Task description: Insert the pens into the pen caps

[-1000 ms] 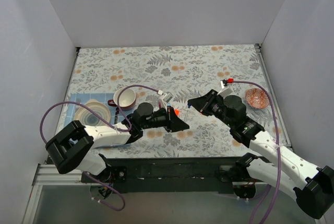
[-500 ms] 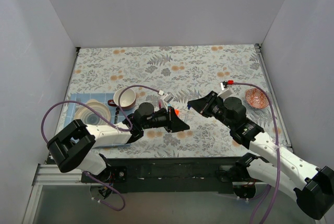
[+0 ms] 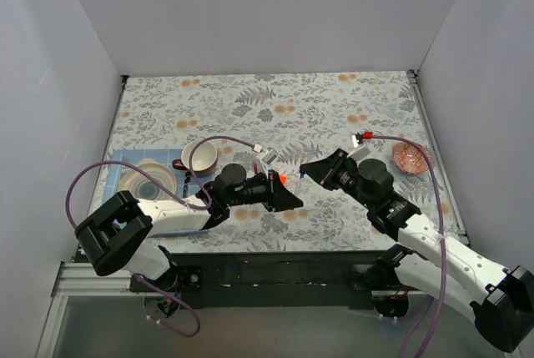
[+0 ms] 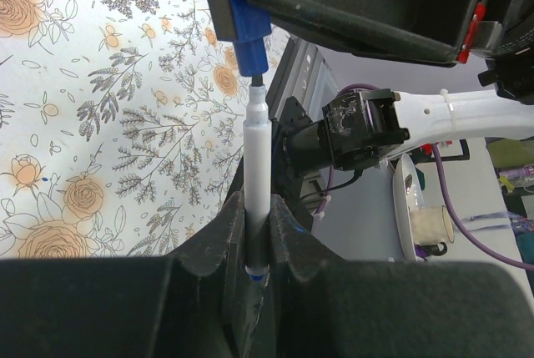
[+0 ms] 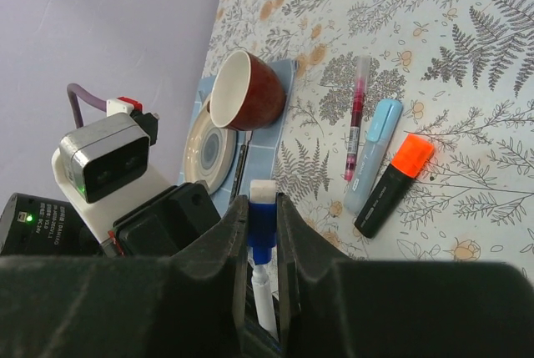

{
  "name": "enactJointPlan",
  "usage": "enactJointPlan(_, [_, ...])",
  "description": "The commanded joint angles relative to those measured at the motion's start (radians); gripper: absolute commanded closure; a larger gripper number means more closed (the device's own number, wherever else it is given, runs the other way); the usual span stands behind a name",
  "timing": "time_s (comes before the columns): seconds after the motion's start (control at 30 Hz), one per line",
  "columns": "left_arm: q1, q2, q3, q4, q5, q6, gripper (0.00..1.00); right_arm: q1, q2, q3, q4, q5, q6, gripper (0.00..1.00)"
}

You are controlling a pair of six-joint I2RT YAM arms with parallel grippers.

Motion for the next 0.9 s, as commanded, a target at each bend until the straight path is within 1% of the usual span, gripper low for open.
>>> enactJointPlan(0.0, [-0.005, -0.041, 0.009, 0.025, -0.009, 0.013, 1.00, 0.005, -0.014, -0.017, 0.091, -0.007, -0.015, 0.99])
enactJointPlan(0.07, [-0.005, -0.046, 0.006, 0.022, -0.013, 0.015, 1.00, 0.005, -0.022, -0.023, 0.097, -0.041, -0.010, 0.99])
enactJointPlan(0.37, [-0.005, -0.040, 0.003, 0.039, -0.018, 0.010, 1.00, 0.011, -0.056, -0.044, 0.096, -0.061, 0.016, 0.99])
enactJointPlan(0.57, [-0.007, -0.041, 0.006, 0.056, -0.029, 0.007, 1.00, 0.042, -0.088, -0.118, 0.104, -0.053, 0.042, 0.99])
enactJointPlan(0.73, [-0.005, -0.026, 0.035, 0.042, -0.033, 0.016, 1.00, 0.057, -0.111, -0.176, 0.148, -0.069, 0.037, 0.99])
enactJointPlan(0.87, [-0.005, -0.038, 0.061, -0.001, -0.082, 0.022, 1.00, 0.080, -0.152, -0.228, 0.150, -0.055, 0.025, 0.99])
